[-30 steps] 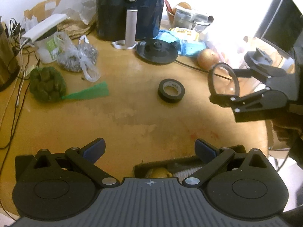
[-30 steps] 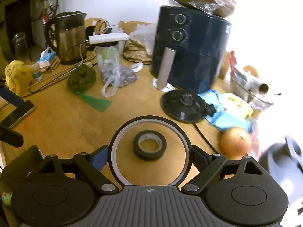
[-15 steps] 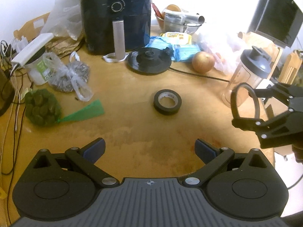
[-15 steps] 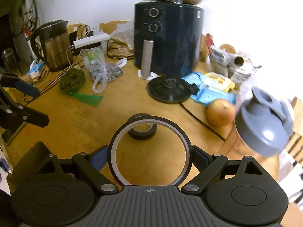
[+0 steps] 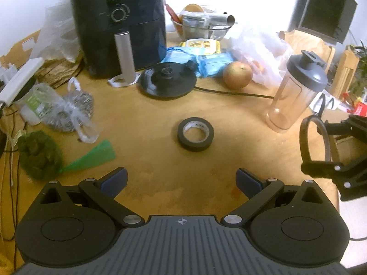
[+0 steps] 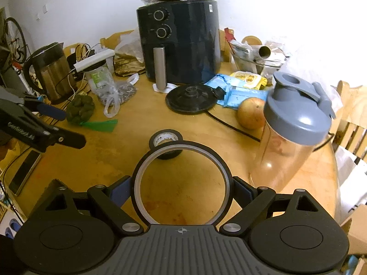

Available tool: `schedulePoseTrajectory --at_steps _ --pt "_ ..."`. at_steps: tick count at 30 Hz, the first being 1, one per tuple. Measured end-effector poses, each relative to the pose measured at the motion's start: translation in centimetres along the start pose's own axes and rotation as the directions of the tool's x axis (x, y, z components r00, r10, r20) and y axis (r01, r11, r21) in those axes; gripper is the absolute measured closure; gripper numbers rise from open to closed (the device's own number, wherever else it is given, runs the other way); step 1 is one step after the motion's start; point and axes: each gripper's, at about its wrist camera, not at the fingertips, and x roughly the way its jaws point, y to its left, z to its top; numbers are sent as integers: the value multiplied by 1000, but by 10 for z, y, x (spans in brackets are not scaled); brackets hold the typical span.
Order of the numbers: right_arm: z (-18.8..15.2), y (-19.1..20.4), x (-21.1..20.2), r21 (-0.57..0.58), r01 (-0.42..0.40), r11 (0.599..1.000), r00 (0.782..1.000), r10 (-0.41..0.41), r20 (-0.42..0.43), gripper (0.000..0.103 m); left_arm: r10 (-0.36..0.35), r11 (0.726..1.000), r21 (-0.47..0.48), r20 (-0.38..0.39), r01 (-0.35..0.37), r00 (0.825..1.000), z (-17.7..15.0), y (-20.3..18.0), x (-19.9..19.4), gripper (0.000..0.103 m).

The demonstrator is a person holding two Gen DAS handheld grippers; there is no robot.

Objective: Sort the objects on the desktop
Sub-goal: 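Reach the left gripper down to the black tape roll while the right holds the ring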

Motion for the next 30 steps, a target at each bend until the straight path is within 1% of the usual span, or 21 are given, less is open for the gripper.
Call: schedulePoseTrajectory --at_steps 7,19,30 --pt "-7 -4 -3 66 21 998 1000 -20 -13 11 -34 999 37 -10 34 999 9 -2 18 0" --pt "-16 -3 -10 130 69 989 997 -64 -44 11 -73 993 96 -21 74 997 21 -9 59 0" --pt "-25 1 -14 178 122 976 990 -109 -84 11 -75 987 141 -23 78 997 33 -14 105 0"
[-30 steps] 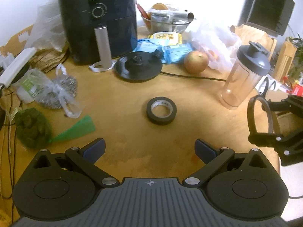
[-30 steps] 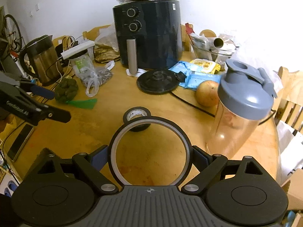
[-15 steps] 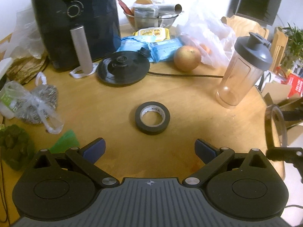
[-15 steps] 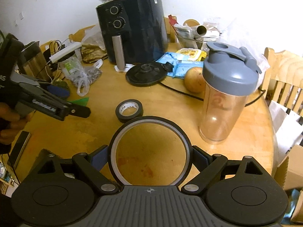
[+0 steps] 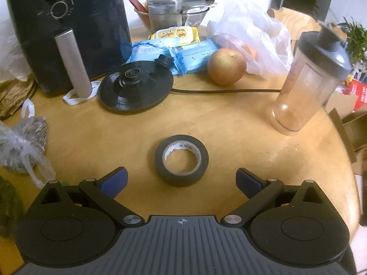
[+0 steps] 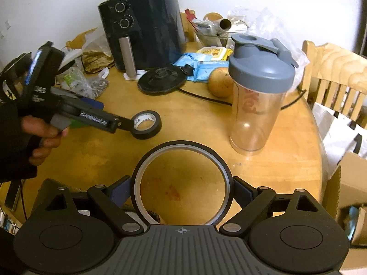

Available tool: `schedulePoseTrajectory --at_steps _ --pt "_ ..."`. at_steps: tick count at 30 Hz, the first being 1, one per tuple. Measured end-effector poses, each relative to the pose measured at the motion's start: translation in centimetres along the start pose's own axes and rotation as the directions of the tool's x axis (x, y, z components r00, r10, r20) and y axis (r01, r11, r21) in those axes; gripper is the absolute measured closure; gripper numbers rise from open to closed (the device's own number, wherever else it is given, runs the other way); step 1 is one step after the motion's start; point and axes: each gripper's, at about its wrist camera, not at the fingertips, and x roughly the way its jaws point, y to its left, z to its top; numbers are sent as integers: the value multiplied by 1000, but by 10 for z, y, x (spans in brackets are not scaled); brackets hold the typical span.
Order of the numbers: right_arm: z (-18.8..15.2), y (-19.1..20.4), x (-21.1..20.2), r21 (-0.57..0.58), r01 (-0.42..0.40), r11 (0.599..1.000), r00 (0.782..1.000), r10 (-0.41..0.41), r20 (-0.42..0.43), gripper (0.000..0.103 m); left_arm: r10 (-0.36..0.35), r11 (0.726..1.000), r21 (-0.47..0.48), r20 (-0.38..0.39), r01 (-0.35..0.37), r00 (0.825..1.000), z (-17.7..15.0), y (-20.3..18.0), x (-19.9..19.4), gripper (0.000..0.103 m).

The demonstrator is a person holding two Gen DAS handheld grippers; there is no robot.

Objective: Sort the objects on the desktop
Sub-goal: 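Reach the left gripper down to the black tape roll while the right holds the ring, then close the left gripper on the black tape roll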

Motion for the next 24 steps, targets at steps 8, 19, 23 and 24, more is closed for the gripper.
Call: schedulePoseTrajectory --at_steps 8,19,23,24 --pt "-7 -3 -4 42 34 999 999 -33 -15 11 14 1000 21 -11 -13 1000 7 -1 31 0" --pt "-15 -7 -9 82 63 995 998 -61 -28 11 28 999 25 -18 -27 999 10 -1 59 23" --pt "-17 -9 -10 91 67 994 997 -64 -31 11 19 999 33 -20 -18 1000 12 -5 60 24" --pt "-17 -9 -10 91 67 994 997 -64 -31 11 14 999 33 -23 -13 1000 12 -5 61 24"
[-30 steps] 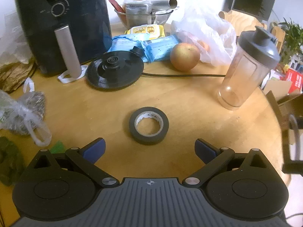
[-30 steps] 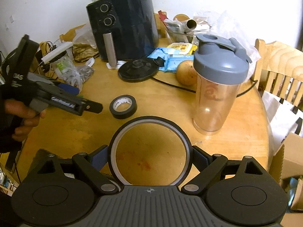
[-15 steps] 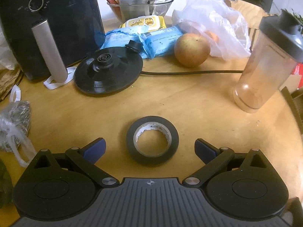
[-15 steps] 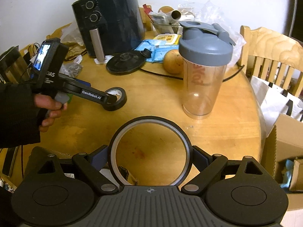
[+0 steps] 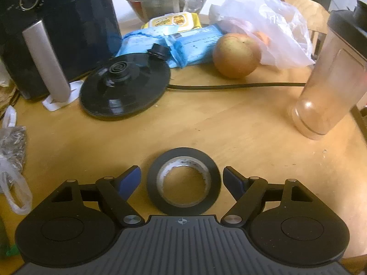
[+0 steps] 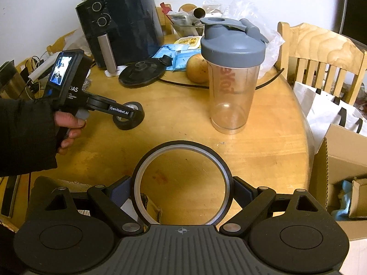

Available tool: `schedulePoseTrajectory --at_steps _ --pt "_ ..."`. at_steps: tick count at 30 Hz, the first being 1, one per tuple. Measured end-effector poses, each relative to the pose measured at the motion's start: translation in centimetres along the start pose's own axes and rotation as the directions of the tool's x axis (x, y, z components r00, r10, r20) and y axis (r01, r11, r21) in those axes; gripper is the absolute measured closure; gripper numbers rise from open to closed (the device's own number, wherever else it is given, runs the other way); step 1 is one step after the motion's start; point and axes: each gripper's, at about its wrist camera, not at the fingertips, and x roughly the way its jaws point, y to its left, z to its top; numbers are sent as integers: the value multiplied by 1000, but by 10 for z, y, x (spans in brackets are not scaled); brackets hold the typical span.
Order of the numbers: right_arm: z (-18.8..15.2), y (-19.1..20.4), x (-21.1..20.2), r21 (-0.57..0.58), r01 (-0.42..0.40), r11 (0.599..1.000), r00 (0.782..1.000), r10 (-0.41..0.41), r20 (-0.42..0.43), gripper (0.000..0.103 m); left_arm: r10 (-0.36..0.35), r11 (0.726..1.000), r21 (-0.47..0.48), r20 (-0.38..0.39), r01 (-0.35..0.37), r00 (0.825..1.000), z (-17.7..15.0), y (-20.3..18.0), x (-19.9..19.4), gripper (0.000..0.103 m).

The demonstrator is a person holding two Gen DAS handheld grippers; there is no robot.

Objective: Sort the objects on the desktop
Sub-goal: 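Close the left gripper on the black tape roll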

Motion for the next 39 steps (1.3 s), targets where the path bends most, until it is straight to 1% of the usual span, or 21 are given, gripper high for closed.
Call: schedulePoseTrajectory --at_steps 1,2,3,4,10,16,29,39 --pt "-1 0 0 0 0 1000 1000 0 -1 11 -4 1000 2 -7 4 1000 0 -1 2 24" --pt "0 0 0 -1 0 1000 1000 0 -1 11 -7 1000 4 -15 7 1000 -1 -1 4 26" --pt "0 0 -1 -2 -1 1000 1000 1 0 11 -1 1000 6 -25 1 1000 -1 -1 7 29" --pt "0 0 -1 -5 -2 1000 1000 2 1 11 6 1000 8 -33 -6 999 -1 -1 8 30" --pt "-1 0 -3 -15 -5 1000 1000 5 7 11 -3 1000 -18 -49 2 999 -1 3 7 31" --pt "0 -1 -5 -22 -11 1000 1000 11 16 11 -4 1000 -28 -24 4 1000 1 3 -11 31" --pt "7 3 -9 -70 -49 996 998 52 41 11 -10 998 -63 32 12 999 4 3 -58 31" --pt "14 4 -18 -105 -74 992 994 82 76 11 -6 996 -87 73 13 997 -4 -1 -97 31"
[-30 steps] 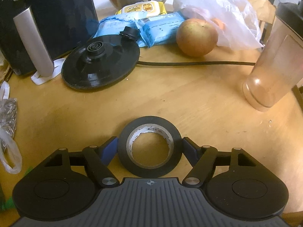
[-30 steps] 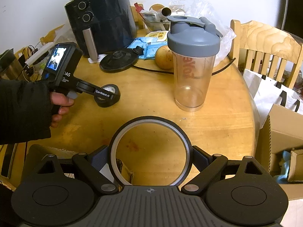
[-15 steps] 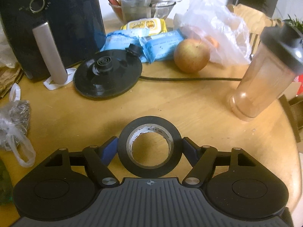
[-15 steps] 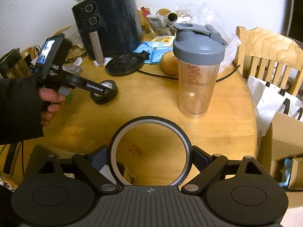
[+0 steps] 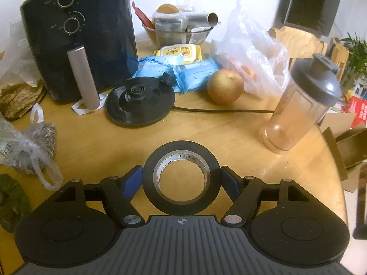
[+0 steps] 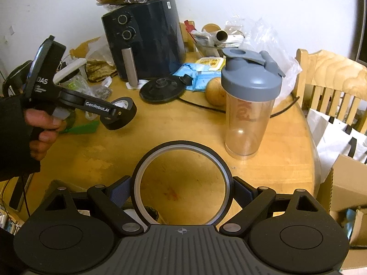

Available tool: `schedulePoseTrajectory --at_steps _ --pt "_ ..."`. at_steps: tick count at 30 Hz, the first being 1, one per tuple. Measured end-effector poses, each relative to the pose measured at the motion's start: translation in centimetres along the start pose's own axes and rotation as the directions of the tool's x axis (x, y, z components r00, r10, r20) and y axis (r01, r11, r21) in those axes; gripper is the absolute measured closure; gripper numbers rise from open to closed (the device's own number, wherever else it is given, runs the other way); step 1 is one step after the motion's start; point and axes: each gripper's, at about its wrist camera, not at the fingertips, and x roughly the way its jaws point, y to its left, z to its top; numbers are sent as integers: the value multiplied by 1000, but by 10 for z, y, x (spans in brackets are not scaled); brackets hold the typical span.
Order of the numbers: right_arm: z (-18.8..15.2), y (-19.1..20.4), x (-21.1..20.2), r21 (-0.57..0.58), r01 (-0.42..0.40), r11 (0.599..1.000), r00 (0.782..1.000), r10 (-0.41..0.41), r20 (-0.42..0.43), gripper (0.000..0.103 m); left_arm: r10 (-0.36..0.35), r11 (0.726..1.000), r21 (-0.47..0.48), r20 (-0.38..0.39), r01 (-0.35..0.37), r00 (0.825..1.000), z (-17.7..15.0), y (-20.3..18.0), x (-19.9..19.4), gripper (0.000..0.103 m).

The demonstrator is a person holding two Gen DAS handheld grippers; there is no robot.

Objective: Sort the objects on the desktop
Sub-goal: 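Close the left gripper on the black tape roll, then carry the tape roll to the box with the left gripper while the right carries the ring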

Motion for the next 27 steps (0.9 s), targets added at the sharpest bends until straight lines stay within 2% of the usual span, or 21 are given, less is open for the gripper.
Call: schedulePoseTrajectory --at_steps 13,27 --pt "7 9 -8 -48 -59 997 998 60 35 11 14 999 -35 38 -12 999 -11 4 -49 31" --pt "5 16 -11 -85 -134 987 990 137 38 11 45 990 -133 25 -42 999 -50 5 -93 31"
